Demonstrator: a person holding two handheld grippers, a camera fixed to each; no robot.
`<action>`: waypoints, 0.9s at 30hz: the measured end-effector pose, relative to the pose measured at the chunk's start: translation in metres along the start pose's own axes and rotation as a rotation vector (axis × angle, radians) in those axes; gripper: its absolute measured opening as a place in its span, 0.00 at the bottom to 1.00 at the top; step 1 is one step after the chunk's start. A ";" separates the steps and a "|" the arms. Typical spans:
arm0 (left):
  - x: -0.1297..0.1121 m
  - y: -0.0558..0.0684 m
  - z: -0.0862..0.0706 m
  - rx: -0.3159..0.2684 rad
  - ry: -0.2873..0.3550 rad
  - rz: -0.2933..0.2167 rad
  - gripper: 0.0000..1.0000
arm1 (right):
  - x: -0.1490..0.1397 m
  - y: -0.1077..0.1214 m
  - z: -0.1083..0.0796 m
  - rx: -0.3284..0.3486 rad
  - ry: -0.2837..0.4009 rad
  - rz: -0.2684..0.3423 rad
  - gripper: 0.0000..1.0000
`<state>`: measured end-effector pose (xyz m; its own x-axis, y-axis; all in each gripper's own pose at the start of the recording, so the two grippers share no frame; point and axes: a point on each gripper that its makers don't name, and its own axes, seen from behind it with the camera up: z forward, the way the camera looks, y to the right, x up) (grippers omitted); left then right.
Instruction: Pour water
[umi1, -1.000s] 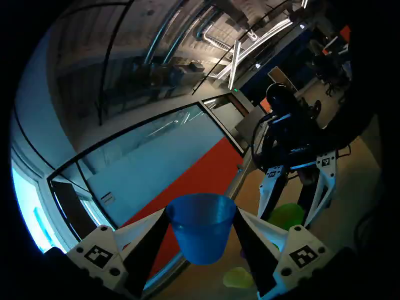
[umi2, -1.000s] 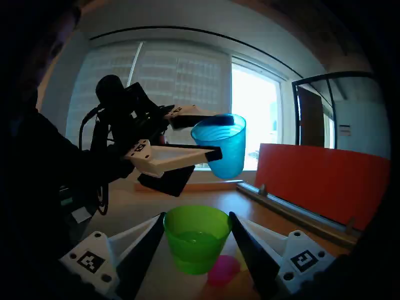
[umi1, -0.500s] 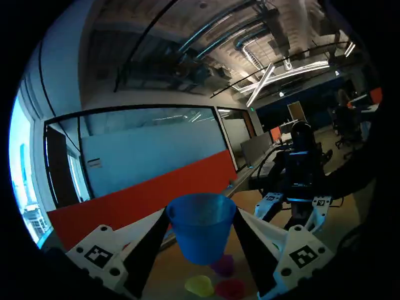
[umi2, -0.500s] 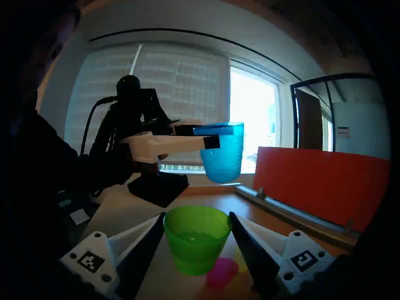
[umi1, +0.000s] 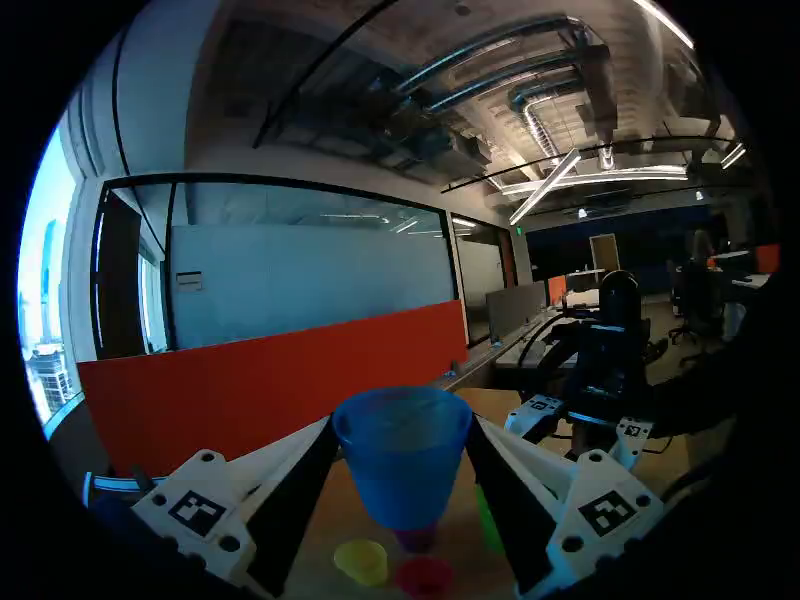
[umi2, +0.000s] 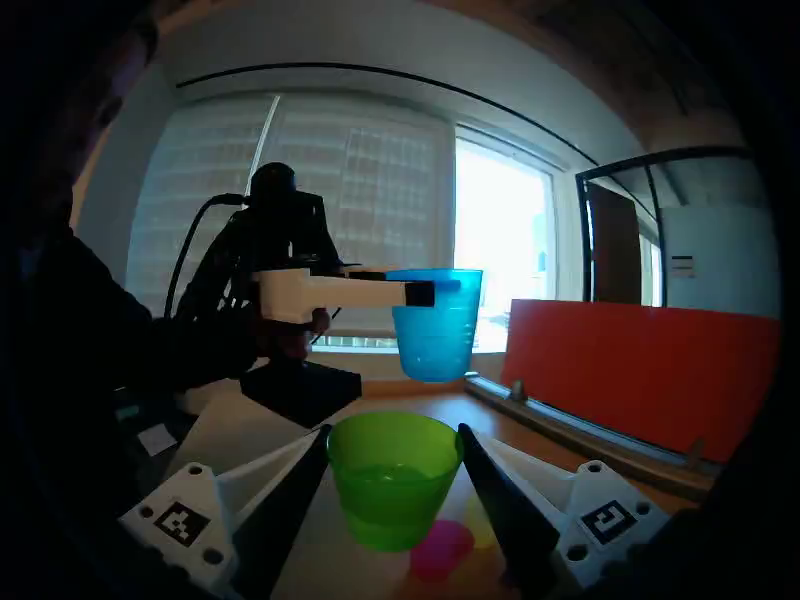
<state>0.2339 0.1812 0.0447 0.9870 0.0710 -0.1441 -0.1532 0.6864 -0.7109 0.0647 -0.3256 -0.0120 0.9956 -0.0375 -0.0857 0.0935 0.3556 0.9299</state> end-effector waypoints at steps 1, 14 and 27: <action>-0.002 -0.001 0.000 0.003 -0.005 0.000 0.87 | 0.000 0.000 0.000 0.000 0.000 0.001 0.95; -0.019 -0.009 -0.003 0.031 -0.059 0.005 0.87 | 0.001 0.001 -0.003 -0.003 -0.013 0.017 0.95; -0.069 0.004 -0.009 0.010 -0.225 0.055 0.87 | -0.017 0.000 -0.012 0.013 -0.099 0.039 0.95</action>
<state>0.1648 0.1725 0.0455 0.9632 0.2675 -0.0251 -0.2081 0.6838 -0.6994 0.0480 -0.3139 -0.0150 0.9932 -0.1159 -0.0144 0.0540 0.3467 0.9364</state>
